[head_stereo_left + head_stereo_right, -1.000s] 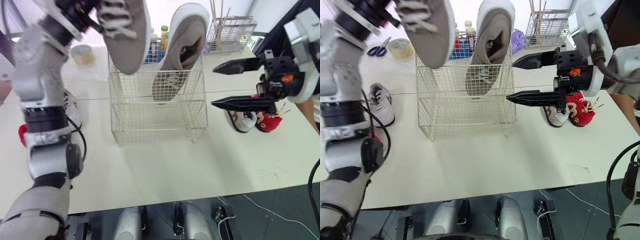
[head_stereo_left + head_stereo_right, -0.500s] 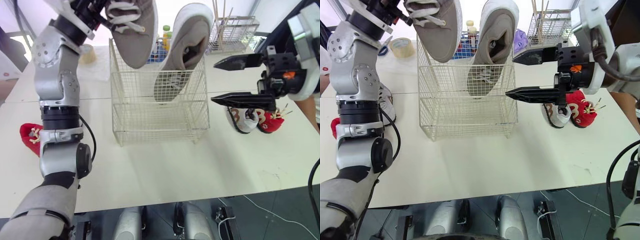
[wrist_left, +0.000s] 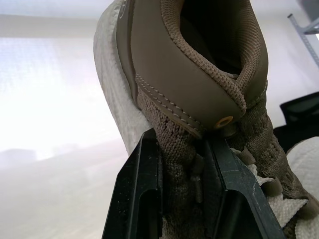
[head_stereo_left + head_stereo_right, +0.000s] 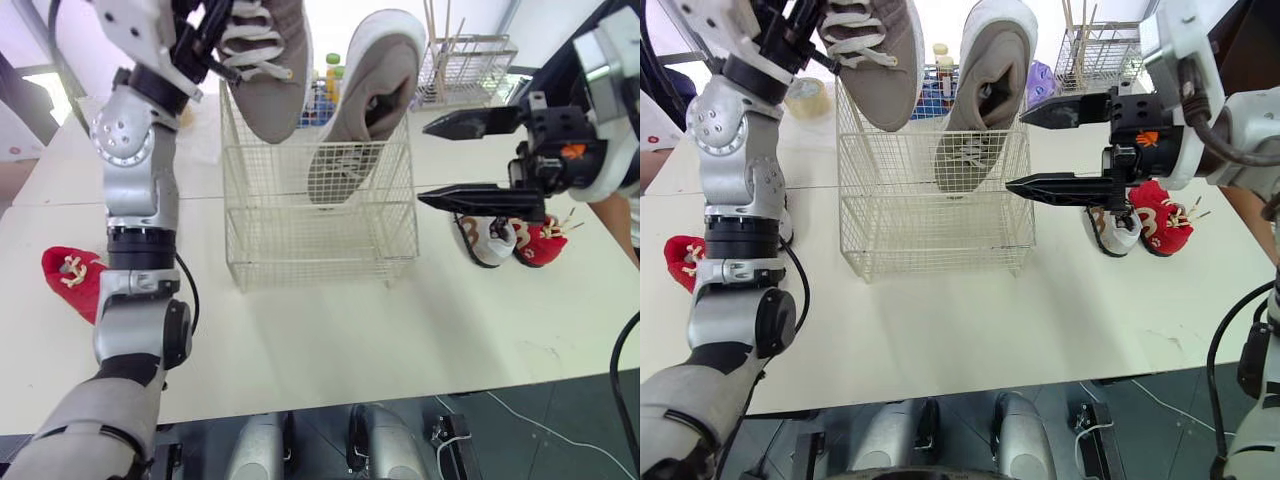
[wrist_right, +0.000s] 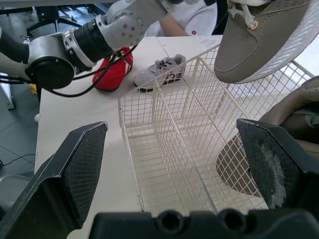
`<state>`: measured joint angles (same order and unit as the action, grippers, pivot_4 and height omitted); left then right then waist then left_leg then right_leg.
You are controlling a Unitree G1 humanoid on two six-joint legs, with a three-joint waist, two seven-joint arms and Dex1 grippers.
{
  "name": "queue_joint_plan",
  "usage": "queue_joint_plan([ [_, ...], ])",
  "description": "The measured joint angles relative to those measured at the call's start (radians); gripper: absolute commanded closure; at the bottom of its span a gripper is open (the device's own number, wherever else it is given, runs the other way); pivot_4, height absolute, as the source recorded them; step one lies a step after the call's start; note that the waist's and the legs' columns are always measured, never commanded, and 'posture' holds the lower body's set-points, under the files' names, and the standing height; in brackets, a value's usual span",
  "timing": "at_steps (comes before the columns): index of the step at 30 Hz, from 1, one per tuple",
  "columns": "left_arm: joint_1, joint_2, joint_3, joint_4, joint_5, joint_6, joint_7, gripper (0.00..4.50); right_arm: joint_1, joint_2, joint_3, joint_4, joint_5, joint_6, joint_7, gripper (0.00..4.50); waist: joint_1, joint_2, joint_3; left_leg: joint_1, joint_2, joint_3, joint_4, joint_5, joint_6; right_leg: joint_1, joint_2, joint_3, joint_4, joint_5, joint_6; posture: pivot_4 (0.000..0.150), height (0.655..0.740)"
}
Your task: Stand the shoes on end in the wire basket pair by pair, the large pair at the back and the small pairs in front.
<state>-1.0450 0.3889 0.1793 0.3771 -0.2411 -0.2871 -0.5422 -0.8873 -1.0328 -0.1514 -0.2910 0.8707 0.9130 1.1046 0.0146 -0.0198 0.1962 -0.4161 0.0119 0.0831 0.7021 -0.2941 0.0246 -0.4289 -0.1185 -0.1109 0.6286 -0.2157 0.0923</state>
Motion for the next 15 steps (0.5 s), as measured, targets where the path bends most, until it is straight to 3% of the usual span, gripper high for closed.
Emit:
queue_joint_plan([
  [4, 0.068, -0.011, -0.039, 0.071, 0.047, -0.017, 0.004, 3.95, 0.000, 0.019, 0.000, 0.000, 0.008, -0.004, 0.000, 0.00, 0.001, 0.000, 0.000, 0.002, 0.000, 0.000, 0.000, 0.000, 0.000, 0.002, 0.000, 0.000, 0.000, 0.000, 0.000, 0.150, 0.7400],
  [9, 0.036, -0.013, -0.045, 0.142, 0.064, -0.049, 0.017, 3.95, 0.000, 0.034, 0.004, 0.007, 0.007, -0.006, 0.000, 0.00, -0.001, 0.000, 0.000, -0.001, 0.000, 0.000, -0.001, 0.000, 0.001, 0.000, 0.000, 0.000, 0.000, 0.000, 0.000, 0.150, 0.7400],
  [15, 0.058, -0.008, -0.040, 0.083, 0.009, 0.014, -0.020, 3.95, 0.000, 0.034, 0.004, 0.009, 0.007, -0.006, 0.000, 0.00, -0.001, 0.000, 0.000, -0.001, 0.000, 0.000, -0.001, -0.001, 0.001, 0.000, 0.000, 0.000, 0.000, 0.000, 0.000, 0.150, 0.7400],
])
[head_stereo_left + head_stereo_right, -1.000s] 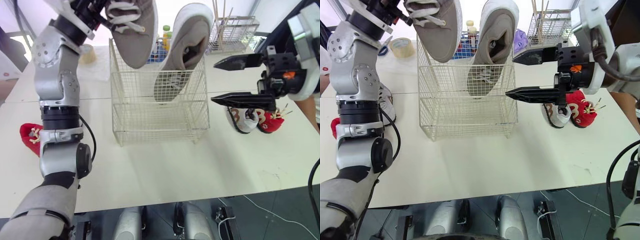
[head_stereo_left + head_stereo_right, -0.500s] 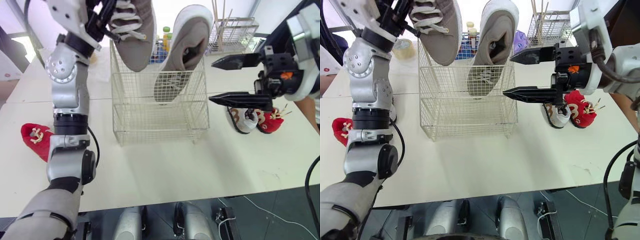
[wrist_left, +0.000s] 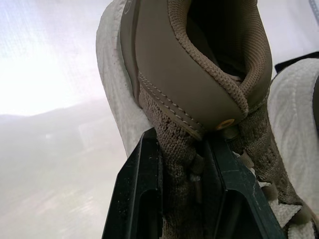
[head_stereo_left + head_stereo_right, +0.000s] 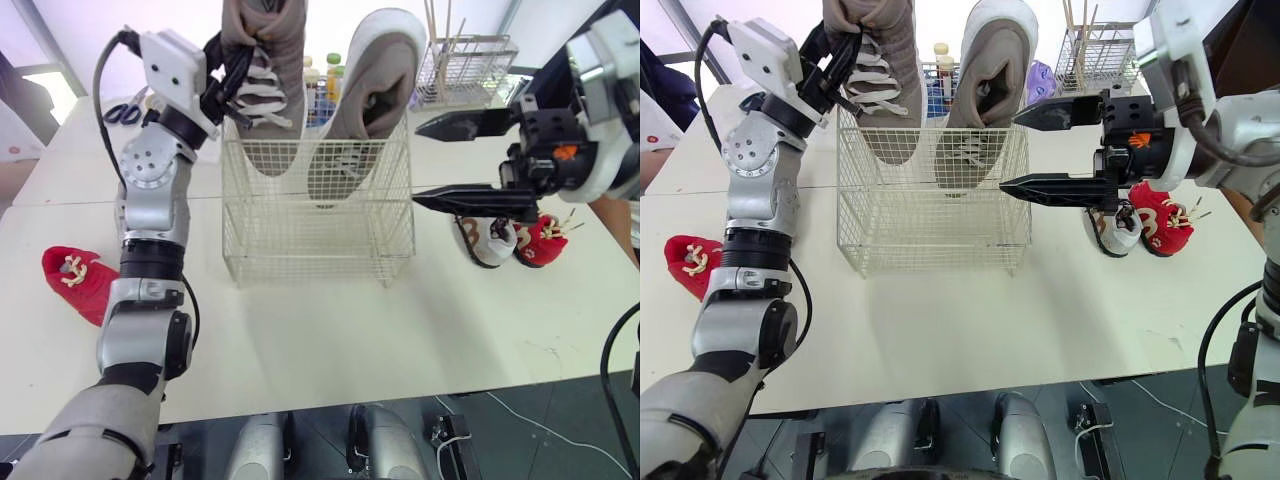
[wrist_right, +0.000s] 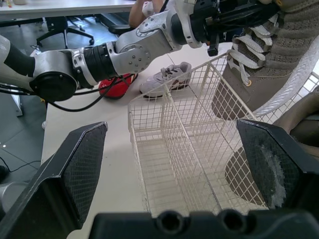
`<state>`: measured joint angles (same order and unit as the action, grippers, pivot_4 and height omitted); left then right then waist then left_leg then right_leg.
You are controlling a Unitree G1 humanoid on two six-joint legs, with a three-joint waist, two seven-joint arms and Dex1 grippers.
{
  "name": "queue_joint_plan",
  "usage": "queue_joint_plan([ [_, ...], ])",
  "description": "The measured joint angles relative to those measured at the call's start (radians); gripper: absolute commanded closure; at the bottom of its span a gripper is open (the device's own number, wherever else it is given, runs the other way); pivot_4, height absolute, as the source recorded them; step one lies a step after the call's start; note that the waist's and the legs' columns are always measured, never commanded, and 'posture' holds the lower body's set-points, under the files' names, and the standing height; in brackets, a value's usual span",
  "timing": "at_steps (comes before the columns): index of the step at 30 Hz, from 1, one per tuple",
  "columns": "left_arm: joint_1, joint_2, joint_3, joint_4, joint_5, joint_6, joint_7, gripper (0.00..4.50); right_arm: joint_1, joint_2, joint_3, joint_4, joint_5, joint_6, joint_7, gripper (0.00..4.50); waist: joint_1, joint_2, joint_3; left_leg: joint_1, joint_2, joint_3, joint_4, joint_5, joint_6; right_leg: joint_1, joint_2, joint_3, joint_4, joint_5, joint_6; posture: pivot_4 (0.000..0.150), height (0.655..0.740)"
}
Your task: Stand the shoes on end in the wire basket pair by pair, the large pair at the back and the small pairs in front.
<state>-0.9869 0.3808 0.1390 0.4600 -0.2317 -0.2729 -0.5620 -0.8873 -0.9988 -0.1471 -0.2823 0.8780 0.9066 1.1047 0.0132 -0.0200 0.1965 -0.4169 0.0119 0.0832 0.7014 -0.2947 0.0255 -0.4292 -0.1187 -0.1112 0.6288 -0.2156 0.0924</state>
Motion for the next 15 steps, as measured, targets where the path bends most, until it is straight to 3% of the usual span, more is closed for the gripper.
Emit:
queue_joint_plan([
  [1, 0.011, 0.000, 0.000, -0.019, -0.009, 0.017, -0.001, 3.95, 0.000, 0.000, 0.000, 0.000, 0.000, 0.000, -0.001, 0.00, 0.000, 0.000, 0.000, 0.000, 0.000, 0.000, 0.000, 0.000, 0.000, 0.000, 0.000, 0.000, 0.000, 0.000, 0.000, 0.150, 0.7400],
  [4, 0.073, -0.001, 0.002, -0.112, -0.051, 0.100, -0.002, 2.72, 0.002, 0.001, 0.000, -0.002, 0.000, 0.000, -0.003, 0.00, -0.001, 0.000, 0.000, 0.000, 0.000, 0.000, 0.000, 0.000, 0.000, 0.000, 0.000, 0.000, 0.000, 0.000, 0.000, 0.150, 0.7400],
  [8, 0.178, -0.011, 0.000, -0.247, -0.088, 0.233, 0.017, 0.70, 0.003, 0.012, 0.000, -0.004, 0.001, 0.000, -0.011, 0.00, 0.000, 0.000, 0.000, 0.000, 0.000, 0.000, 0.000, 0.000, 0.000, 0.000, 0.000, 0.000, 0.000, 0.000, 0.000, 0.150, 0.7400],
  [15, 0.278, 0.066, 0.065, -0.592, -0.214, 0.520, 0.103, 0.70, 0.019, 0.039, 0.002, 0.001, 0.000, -0.003, -0.015, 0.00, -0.001, 0.001, 0.000, 0.000, 0.000, 0.000, 0.000, 0.000, 0.000, 0.000, 0.000, 0.000, 0.000, 0.000, 0.000, 0.150, 0.7400],
])
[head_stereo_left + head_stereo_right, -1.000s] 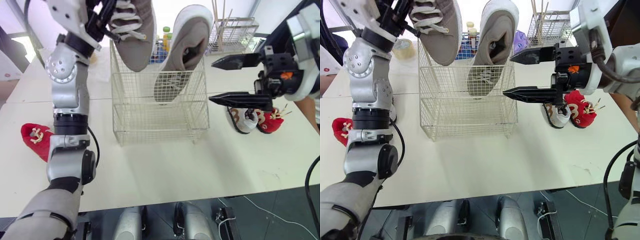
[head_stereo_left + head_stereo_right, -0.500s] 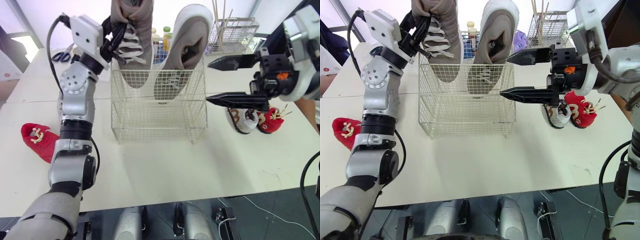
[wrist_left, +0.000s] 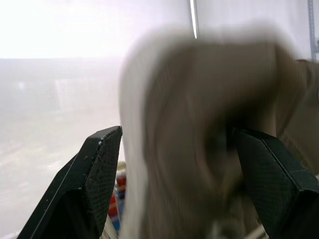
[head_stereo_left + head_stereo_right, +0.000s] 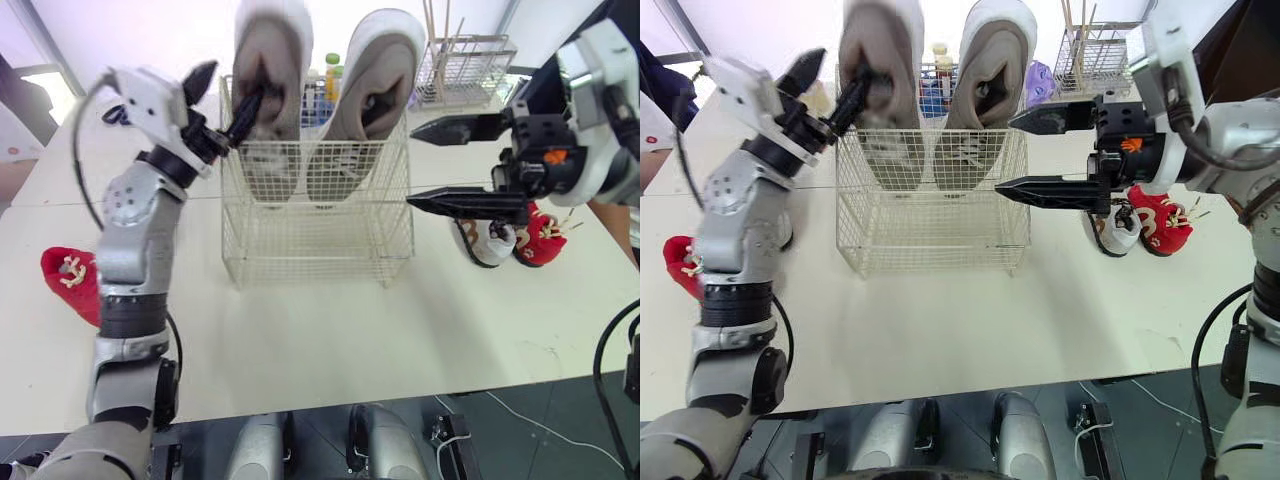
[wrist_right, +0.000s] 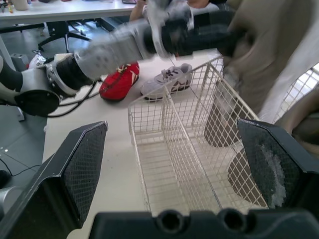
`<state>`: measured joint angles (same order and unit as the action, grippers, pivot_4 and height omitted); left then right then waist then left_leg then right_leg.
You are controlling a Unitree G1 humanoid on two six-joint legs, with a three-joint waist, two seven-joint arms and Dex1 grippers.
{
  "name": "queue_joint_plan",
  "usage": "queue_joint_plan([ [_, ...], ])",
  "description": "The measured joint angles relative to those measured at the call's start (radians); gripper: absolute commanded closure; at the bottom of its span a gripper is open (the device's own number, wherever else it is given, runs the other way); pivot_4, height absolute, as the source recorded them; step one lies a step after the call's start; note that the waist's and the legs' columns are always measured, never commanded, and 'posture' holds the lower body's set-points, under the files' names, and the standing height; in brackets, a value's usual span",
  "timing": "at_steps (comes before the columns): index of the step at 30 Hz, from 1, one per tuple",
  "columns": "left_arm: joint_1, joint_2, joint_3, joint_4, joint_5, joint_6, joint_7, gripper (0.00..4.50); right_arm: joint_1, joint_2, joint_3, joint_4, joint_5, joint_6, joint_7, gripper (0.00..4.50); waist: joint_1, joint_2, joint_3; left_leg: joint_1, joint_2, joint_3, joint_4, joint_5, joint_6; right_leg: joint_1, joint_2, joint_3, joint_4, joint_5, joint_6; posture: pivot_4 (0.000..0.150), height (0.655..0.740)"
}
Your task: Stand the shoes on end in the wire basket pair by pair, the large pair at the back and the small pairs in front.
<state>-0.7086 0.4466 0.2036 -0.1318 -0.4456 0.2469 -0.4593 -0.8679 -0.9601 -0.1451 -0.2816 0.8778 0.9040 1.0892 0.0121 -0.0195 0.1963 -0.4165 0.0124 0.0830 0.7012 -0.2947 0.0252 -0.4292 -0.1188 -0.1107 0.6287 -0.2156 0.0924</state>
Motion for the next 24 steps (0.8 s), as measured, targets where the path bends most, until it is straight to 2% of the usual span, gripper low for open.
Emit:
queue_joint_plan([
  [5, 0.078, 0.061, 0.074, -0.191, -0.149, 0.224, 0.063, 0.70, -0.001, 0.019, 0.019, 0.020, -0.010, -0.022, 0.010, 0.00, 0.000, 0.000, 0.000, 0.001, 0.000, 0.000, 0.000, 0.000, 0.000, 0.000, 0.000, 0.000, 0.000, 0.000, 0.000, 0.150, 0.7400],
  [7, 0.099, 0.090, 0.135, -0.255, -0.252, 0.327, 0.104, 0.70, -0.003, 0.036, 0.032, 0.044, -0.022, -0.036, 0.016, 0.00, 0.000, 0.000, 0.000, 0.001, 0.000, 0.000, 0.000, 0.000, 0.000, 0.000, 0.000, 0.001, 0.000, 0.000, 0.000, 0.150, 0.7400],
  [8, 0.101, 0.107, 0.171, -0.274, -0.311, 0.374, 0.127, 0.70, -0.007, 0.047, 0.035, 0.061, -0.031, -0.040, 0.014, 0.00, 0.000, 0.000, 0.000, 0.001, 0.000, 0.000, 0.000, 0.000, 0.000, 0.000, 0.000, 0.001, 0.000, 0.000, 0.000, 0.150, 0.7400],
  [11, 0.113, 0.186, 0.298, -0.287, -0.515, 0.500, 0.164, 0.02, -0.019, 0.082, 0.037, 0.117, -0.048, -0.048, -0.014, 0.00, -0.001, 0.000, 0.000, 0.001, 0.000, 0.000, 0.000, 0.000, -0.001, 0.000, 0.000, 0.001, 0.000, 0.000, 0.000, 0.150, 0.7400],
  [15, 0.188, 0.291, 0.403, -0.289, -0.778, 0.627, 0.174, 0.02, -0.044, 0.098, 0.029, 0.199, -0.097, -0.084, -0.065, 0.00, 0.001, 0.000, 0.000, 0.001, 0.000, 0.000, 0.000, 0.000, -0.001, 0.001, 0.000, 0.001, 0.000, 0.000, 0.000, 0.150, 0.7400],
  [17, 0.321, 0.374, 0.393, -0.357, -0.899, 0.709, 0.152, 0.02, -0.069, 0.091, 0.024, 0.270, -0.158, -0.133, -0.096, 0.00, -0.001, 0.000, 0.000, 0.001, 0.000, 0.000, 0.000, 0.000, -0.001, 0.001, 0.000, 0.001, 0.000, 0.000, 0.000, 0.150, 0.7400],
  [19, 0.420, 0.439, 0.292, -0.479, -0.964, 0.786, 0.133, 0.02, -0.095, 0.075, 0.006, 0.366, -0.248, -0.198, -0.171, 0.00, 0.004, 0.000, 0.000, 0.001, -0.002, 0.000, 0.000, 0.000, -0.001, 0.001, -0.001, 0.001, -0.002, 0.000, -0.001, 0.150, 0.7400],
  [24, 0.388, 0.378, 0.151, -0.589, -1.008, 0.737, 0.208, 0.02, -0.043, 0.036, -0.068, 0.451, -0.352, -0.304, -0.260, 0.00, 0.006, 0.002, 0.000, 0.002, -0.002, -0.001, -0.001, 0.001, -0.002, 0.002, 0.000, 0.001, 0.000, 0.000, -0.001, 0.150, 0.7400],
])
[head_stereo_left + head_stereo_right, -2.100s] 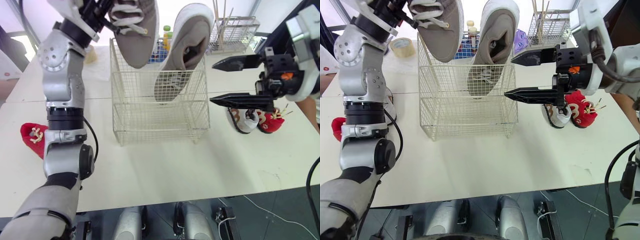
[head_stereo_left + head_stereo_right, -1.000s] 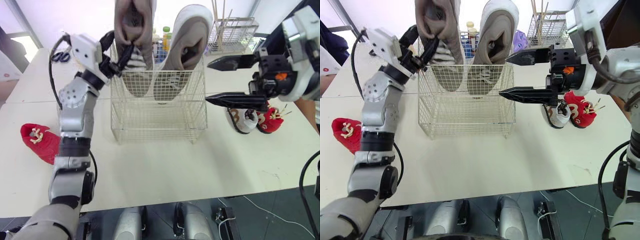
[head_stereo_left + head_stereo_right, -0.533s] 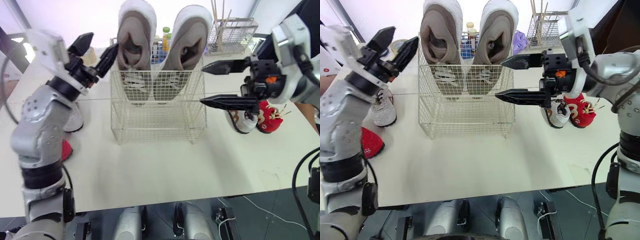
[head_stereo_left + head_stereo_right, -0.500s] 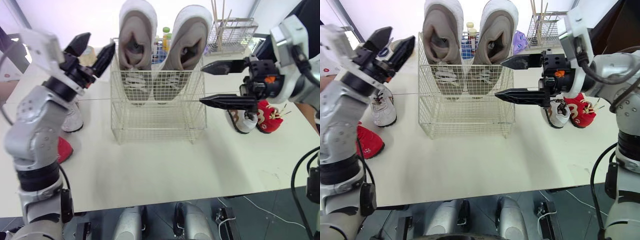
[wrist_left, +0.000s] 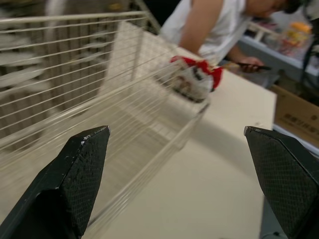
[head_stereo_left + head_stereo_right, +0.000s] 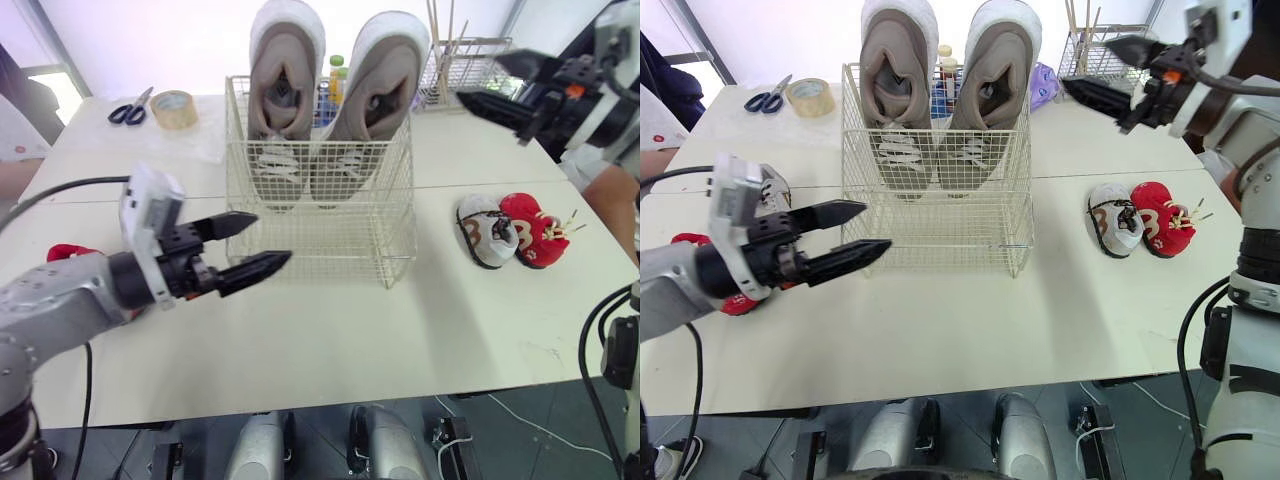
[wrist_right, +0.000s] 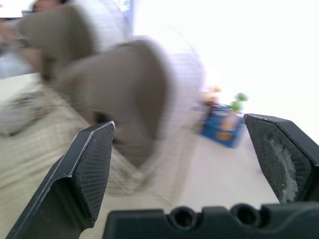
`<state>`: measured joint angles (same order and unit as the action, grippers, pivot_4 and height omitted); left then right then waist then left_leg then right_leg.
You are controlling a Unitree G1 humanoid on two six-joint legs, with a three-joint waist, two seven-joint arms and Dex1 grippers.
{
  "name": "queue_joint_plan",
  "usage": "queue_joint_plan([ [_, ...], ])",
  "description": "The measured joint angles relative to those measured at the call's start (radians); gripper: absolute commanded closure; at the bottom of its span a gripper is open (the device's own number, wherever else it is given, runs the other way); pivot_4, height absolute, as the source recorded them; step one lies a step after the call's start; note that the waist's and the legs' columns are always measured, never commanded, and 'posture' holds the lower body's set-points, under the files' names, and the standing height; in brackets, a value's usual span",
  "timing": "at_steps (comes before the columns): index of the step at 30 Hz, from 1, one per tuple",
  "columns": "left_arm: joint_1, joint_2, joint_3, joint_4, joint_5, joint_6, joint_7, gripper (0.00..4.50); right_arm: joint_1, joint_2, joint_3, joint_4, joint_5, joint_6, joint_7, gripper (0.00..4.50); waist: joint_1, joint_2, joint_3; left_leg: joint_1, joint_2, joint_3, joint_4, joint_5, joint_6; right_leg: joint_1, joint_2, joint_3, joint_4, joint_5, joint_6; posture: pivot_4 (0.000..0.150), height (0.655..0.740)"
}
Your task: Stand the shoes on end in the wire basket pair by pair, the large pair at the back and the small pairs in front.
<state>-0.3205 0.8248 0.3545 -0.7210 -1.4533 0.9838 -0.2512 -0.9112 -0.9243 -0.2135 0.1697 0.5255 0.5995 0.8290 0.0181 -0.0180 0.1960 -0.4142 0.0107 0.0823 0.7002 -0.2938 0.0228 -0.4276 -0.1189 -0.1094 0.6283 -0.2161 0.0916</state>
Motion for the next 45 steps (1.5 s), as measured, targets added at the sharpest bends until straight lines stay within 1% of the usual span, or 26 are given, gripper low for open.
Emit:
queue_joint_plan([
  [2, 0.013, -0.093, -0.091, -0.052, 0.065, -0.064, -0.007, 0.02, 0.110, -0.035, -0.073, -0.010, -0.032, 0.021, -0.069, 0.00, 0.003, 0.000, -0.001, 0.001, 0.000, 0.001, -0.001, 0.000, 0.000, 0.001, 0.000, 0.000, -0.001, 0.000, 0.000, 0.150, 0.7400],
  [3, 0.024, -0.108, -0.121, -0.066, 0.077, -0.070, -0.009, 0.02, 0.135, -0.034, -0.080, -0.006, -0.041, 0.032, -0.084, 0.00, 0.000, 0.001, -0.001, 0.001, 0.000, 0.002, -0.001, 0.000, 0.000, 0.001, 0.000, 0.000, -0.001, 0.000, 0.000, 0.150, 0.7400],
  [4, 0.027, -0.116, -0.166, -0.070, 0.090, -0.073, -0.019, 0.02, 0.201, -0.032, -0.111, -0.035, -0.052, 0.033, -0.120, 0.00, -0.003, 0.001, -0.001, 0.001, 0.000, 0.002, -0.002, 0.000, 0.000, 0.001, 0.000, 0.001, -0.001, 0.000, 0.000, 0.150, 0.7400],
  [6, 0.057, -0.152, -0.263, -0.076, 0.081, -0.071, -0.054, 0.02, 0.378, 0.008, -0.218, -0.104, -0.076, 0.035, -0.210, 0.00, -0.003, 0.003, -0.002, 0.004, 0.001, 0.003, -0.003, 0.000, 0.000, 0.002, 0.000, 0.001, -0.001, 0.000, 0.000, 0.150, 0.7400],
  [7, 0.070, -0.159, -0.286, -0.077, 0.068, -0.070, -0.069, 0.02, 0.434, 0.031, -0.245, -0.123, -0.079, 0.041, -0.232, 0.00, -0.003, 0.003, -0.002, 0.004, 0.001, 0.003, -0.002, 0.000, 0.000, 0.002, 0.001, 0.002, 0.000, 0.000, 0.000, 0.150, 0.7400],
  [8, 0.072, -0.165, -0.311, -0.073, 0.053, -0.070, -0.090, 0.02, 0.521, 0.071, -0.297, -0.190, -0.080, 0.052, -0.273, 0.00, -0.003, 0.005, -0.003, 0.004, 0.001, 0.002, -0.002, 0.001, -0.001, 0.002, 0.001, 0.002, 0.000, 0.000, 0.000, 0.150, 0.7400],
  [10, 0.073, -0.160, -0.331, -0.067, 0.047, -0.073, -0.132, 0.02, 0.659, 0.174, -0.359, -0.323, -0.074, 0.077, -0.348, 0.00, -0.003, 0.008, -0.005, 0.006, 0.002, 0.002, -0.002, 0.001, -0.002, 0.003, 0.002, 0.002, 0.001, -0.001, -0.001, 0.150, 0.7400],
  [11, 0.077, -0.154, -0.335, -0.067, 0.049, -0.073, -0.144, 0.02, 0.701, 0.209, -0.368, -0.358, -0.069, 0.087, -0.368, 0.00, -0.006, 0.011, -0.006, 0.006, 0.002, 0.003, -0.002, 0.001, -0.002, 0.003, 0.002, 0.003, 0.001, -0.001, -0.001, 0.150, 0.7400],
  [14, 0.094, -0.115, -0.355, -0.076, 0.120, -0.076, -0.187, 0.02, 0.855, 0.302, -0.388, -0.478, -0.056, 0.088, -0.395, 0.00, -0.005, 0.018, -0.010, 0.007, 0.001, 0.004, -0.002, 0.001, -0.001, 0.003, 0.003, 0.005, 0.001, -0.001, -0.001, 0.150, 0.7400],
  [16, 0.122, -0.087, -0.366, -0.082, 0.158, -0.077, -0.222, 0.02, 0.936, 0.389, -0.377, -0.529, -0.049, 0.064, -0.411, 0.00, -0.005, 0.018, -0.011, 0.007, 0.002, 0.003, -0.002, 0.000, -0.001, 0.003, 0.004, 0.005, 0.001, -0.001, -0.001, 0.150, 0.7400],
  [19, 0.136, -0.079, -0.374, -0.096, 0.185, -0.086, -0.248, 0.02, 0.961, 0.447, -0.316, -0.504, -0.069, 0.025, -0.430, 0.00, -0.007, 0.020, -0.012, 0.007, 0.001, 0.005, -0.002, -0.001, 0.002, 0.003, 0.003, 0.007, 0.000, -0.002, -0.003, 0.150, 0.7400],
  [20, 0.148, -0.078, -0.375, -0.106, 0.195, -0.094, -0.249, 0.02, 0.948, 0.451, -0.300, -0.481, -0.078, 0.006, -0.435, 0.00, -0.008, 0.021, -0.012, 0.007, 0.001, 0.005, -0.002, -0.003, 0.006, 0.003, 0.003, 0.007, 0.000, -0.003, -0.004, 0.150, 0.7400],
  [24, 0.215, -0.074, -0.385, -0.120, 0.259, -0.108, -0.246, 0.02, 0.878, 0.455, -0.263, -0.393, -0.108, -0.067, -0.446, 0.00, -0.005, 0.021, -0.013, 0.007, 0.001, 0.005, -0.002, -0.003, 0.005, 0.002, 0.004, 0.008, 0.000, -0.003, -0.004, 0.150, 0.7400],
  [26, 0.282, -0.078, -0.408, -0.131, 0.327, -0.124, -0.230, 0.02, 0.822, 0.457, -0.228, -0.298, -0.132, -0.118, -0.446, 0.00, -0.007, 0.022, -0.013, 0.007, 0.001, 0.006, -0.002, -0.003, 0.004, 0.002, 0.004, 0.008, 0.000, -0.003, -0.004, 0.150, 0.7400],
  [28, 0.319, -0.089, -0.416, -0.141, 0.354, -0.129, -0.213, 0.02, 0.792, 0.458, -0.203, -0.228, -0.150, -0.147, -0.442, 0.00, -0.004, 0.022, -0.013, 0.007, 0.001, 0.005, -0.002, -0.003, 0.006, 0.002, 0.004, 0.008, 0.000, -0.003, -0.004, 0.150, 0.7400],
  [33, 0.333, -0.123, -0.419, -0.186, 0.356, -0.144, -0.149, 0.02, 0.683, 0.471, -0.150, -0.027, -0.176, -0.221, -0.433, 0.00, -0.007, 0.022, -0.013, 0.007, 0.001, 0.005, -0.002, -0.004, 0.007, 0.002, 0.003, 0.008, 0.000, -0.003, -0.004, 0.150, 0.7400],
  [34, 0.338, -0.125, -0.418, -0.189, 0.357, -0.145, -0.139, 0.00, 0.663, 0.471, -0.145, 0.010, -0.185, -0.238, -0.435, 0.54, -0.006, 0.022, -0.013, 0.007, 0.001, 0.005, -0.002, -0.004, 0.007, 0.002, 0.003, 0.008, 0.000, -0.003, -0.004, 0.150, 0.7400],
  [35, 0.348, -0.127, -0.417, -0.190, 0.361, -0.147, -0.129, 0.00, 0.638, 0.472, -0.140, 0.055, -0.195, -0.259, -0.440, 0.84, -0.007, 0.022, -0.013, 0.007, 0.001, 0.005, -0.002, -0.004, 0.006, 0.002, 0.004, 0.008, 0.000, -0.002, -0.003, 0.150, 0.7400],
  [36, 0.358, -0.127, -0.416, -0.192, 0.364, -0.147, -0.118, 0.00, 0.611, 0.473, -0.135, 0.101, -0.206, -0.284, -0.448, 1.25, -0.008, 0.022, -0.013, 0.007, 0.001, 0.005, -0.002, -0.003, 0.006, 0.002, 0.004, 0.008, 0.000, -0.002, -0.003, 0.150, 0.7400],
  [38, 0.374, -0.126, -0.412, -0.193, 0.372, -0.149, -0.110, 0.00, 0.585, 0.473, -0.129, 0.146, -0.220, -0.324, -0.452, 2.20, -0.008, 0.022, -0.013, 0.007, 0.001, 0.005, -0.002, -0.003, 0.006, 0.002, 0.004, 0.008, 0.000, -0.002, -0.003, 0.150, 0.7400],
  [39, 0.387, -0.123, -0.405, -0.193, 0.375, -0.152, -0.110, 0.00, 0.575, 0.473, -0.125, 0.154, -0.228, -0.345, -0.454, 2.55, -0.009, 0.022, -0.013, 0.007, 0.001, 0.005, -0.002, -0.003, 0.006, 0.002, 0.004, 0.008, 0.000, -0.002, -0.003, 0.150, 0.7400],
  [42, 0.397, -0.117, -0.393, -0.193, 0.377, -0.167, -0.111, 0.00, 0.565, 0.474, -0.124, 0.173, -0.230, -0.371, -0.457, 2.90, -0.009, 0.022, -0.013, 0.007, 0.001, 0.005, -0.002, -0.003, 0.006, 0.002, 0.004, 0.008, 0.000, -0.002, -0.003, 0.150, 0.7400],
  [45, 0.403, -0.106, -0.375, -0.193, 0.380, -0.170, -0.115, 0.00, 0.558, 0.475, -0.118, 0.184, -0.235, -0.387, -0.458, 2.97, -0.010, 0.022, -0.013, 0.007, 0.001, 0.005, -0.002, -0.003, 0.006, 0.002, 0.004, 0.008, 0.000, -0.002, -0.003, 0.150, 0.7400],
])
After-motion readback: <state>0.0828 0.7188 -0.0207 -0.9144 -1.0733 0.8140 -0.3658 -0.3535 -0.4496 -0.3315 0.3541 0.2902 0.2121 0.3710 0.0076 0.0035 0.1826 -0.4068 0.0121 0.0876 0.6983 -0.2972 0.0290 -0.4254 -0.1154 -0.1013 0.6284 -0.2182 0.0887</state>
